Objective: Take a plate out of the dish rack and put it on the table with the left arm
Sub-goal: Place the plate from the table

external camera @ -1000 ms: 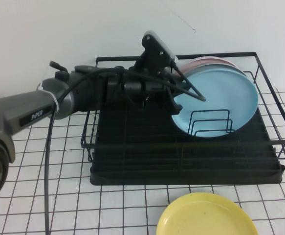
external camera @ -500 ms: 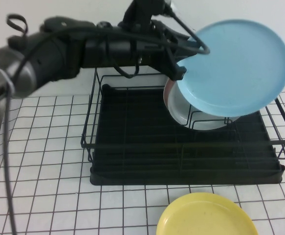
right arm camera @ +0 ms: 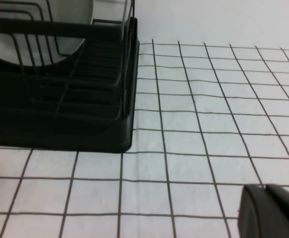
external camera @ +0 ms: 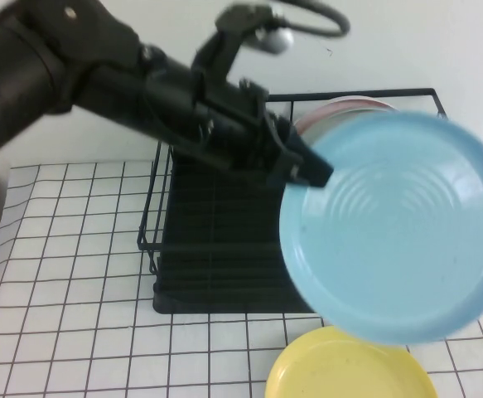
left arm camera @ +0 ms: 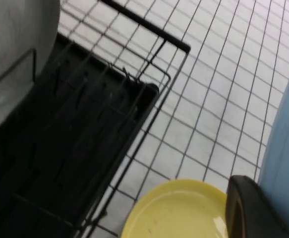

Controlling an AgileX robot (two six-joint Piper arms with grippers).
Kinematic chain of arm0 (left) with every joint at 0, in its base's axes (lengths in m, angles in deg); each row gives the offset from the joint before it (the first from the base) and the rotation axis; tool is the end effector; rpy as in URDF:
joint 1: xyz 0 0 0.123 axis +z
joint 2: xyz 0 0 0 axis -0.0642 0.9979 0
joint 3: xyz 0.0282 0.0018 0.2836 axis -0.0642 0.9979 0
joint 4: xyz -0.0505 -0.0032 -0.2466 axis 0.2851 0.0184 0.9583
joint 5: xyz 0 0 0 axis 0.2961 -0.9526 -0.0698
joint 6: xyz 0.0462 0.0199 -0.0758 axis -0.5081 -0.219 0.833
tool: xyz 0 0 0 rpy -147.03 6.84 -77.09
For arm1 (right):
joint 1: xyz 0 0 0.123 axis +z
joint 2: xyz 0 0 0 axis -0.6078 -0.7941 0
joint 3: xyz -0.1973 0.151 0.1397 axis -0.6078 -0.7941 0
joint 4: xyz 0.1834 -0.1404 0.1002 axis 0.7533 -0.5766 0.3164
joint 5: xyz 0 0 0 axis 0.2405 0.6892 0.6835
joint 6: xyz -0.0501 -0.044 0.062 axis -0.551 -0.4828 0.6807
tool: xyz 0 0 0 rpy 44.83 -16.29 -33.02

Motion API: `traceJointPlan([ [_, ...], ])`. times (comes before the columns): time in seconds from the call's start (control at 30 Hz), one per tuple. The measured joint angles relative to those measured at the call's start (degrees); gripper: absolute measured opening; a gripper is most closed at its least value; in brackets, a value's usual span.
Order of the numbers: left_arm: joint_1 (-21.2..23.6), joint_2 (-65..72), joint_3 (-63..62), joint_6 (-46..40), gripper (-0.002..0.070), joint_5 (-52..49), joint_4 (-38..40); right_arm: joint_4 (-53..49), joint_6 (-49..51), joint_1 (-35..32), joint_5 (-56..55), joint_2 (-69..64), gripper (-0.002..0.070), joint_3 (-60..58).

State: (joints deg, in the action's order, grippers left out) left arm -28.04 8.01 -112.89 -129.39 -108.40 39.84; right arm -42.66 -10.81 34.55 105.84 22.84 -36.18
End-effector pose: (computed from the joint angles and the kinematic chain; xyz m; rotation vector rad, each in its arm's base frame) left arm 0.3060 -0.2077 0.3671 1.0147 2.0801 -1.0332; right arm 0.0525 -0.0008 0.1755 -0.0673 1.8360 -0.0917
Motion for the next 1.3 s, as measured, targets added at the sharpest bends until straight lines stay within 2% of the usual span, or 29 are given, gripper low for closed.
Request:
traceJointPlan([
  [0.27,-7.07,-0.25,14.43,4.22,0.0052,8.17,-1.94,0.0,0.0,0.0,0.0,0.0,-0.0001,0.0],
  [0.4,-9.08,-0.38,19.32,7.84,0.0052,11.44,-2.97,0.0,0.0,0.0,0.0,0.0,-0.0001,0.0],
  [0.63,-9.27,-0.47,23.85,15.46,0.0051,19.87,-7.81,0.0,0.0,0.0,0.0,0.0,-0.0001,0.0],
  [0.83,-9.27,2.29,24.18,19.61,0.0051,18.06,-10.17,0.0,0.0,0.0,0.0,0.0,-0.0001,0.0],
  [1.3,-9.27,6.86,24.18,20.5,0.0053,16.58,-10.4,0.0,0.0,0.0,0.0,0.0,-0.0001,0.0],
])
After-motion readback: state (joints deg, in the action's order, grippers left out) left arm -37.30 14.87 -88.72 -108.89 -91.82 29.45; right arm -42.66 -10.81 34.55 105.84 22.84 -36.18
